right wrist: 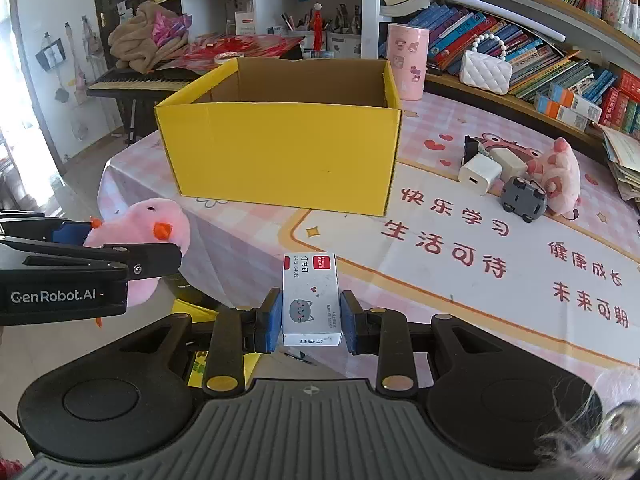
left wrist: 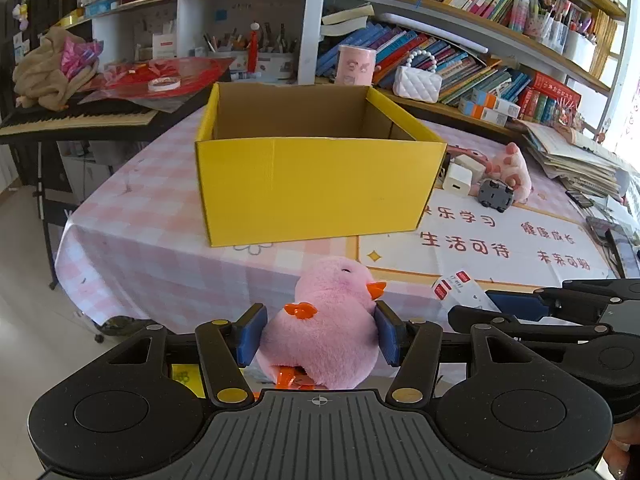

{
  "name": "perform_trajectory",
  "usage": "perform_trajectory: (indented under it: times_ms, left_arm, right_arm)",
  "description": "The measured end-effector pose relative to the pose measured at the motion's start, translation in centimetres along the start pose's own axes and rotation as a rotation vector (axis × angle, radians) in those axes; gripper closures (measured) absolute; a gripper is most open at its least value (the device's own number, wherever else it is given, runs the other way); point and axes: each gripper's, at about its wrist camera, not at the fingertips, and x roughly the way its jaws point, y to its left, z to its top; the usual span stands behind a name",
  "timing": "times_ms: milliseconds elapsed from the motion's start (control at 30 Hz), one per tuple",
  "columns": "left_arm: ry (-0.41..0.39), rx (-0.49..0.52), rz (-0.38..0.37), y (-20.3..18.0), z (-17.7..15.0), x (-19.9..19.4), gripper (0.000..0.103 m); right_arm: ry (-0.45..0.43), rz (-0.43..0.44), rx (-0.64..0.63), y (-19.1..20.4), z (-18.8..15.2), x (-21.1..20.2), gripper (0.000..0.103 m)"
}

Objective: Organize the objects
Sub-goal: 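Carry the pink chick and medicine box with both tools over the yellow box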

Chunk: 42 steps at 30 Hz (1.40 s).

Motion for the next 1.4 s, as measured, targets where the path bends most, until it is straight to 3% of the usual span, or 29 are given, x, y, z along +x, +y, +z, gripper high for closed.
perform_trajectory:
  times_ms: [833, 1033, 1267, 1400]
  left_arm:
    - [-0.042, -0.009, -0.021, 3.3, 0.7, -0.4, 0.047]
    - [-0.124, -0.025, -0.017, 3.3, 3.4, -0.5, 0.047]
    - [-0.248, -0.042, -0.010, 2.6, 9.5, 0.4, 0.047]
    - [-0.275, -0.057, 0.015, 2.1, 12.8, 2.7, 0.047]
  right_arm:
    - [-0.007, -0.024, -0.003, 3.3, 1.7, 1.2, 0.075]
    - [-0.063, -0.027, 0.015, 1.8, 4.5, 1.5, 0.075]
    - [-0.203, -0.017, 0.001, -0.6, 11.3, 2.6, 0.075]
    - [-0.222, -0.015, -0.067, -1.5, 14.5, 5.0, 0.075]
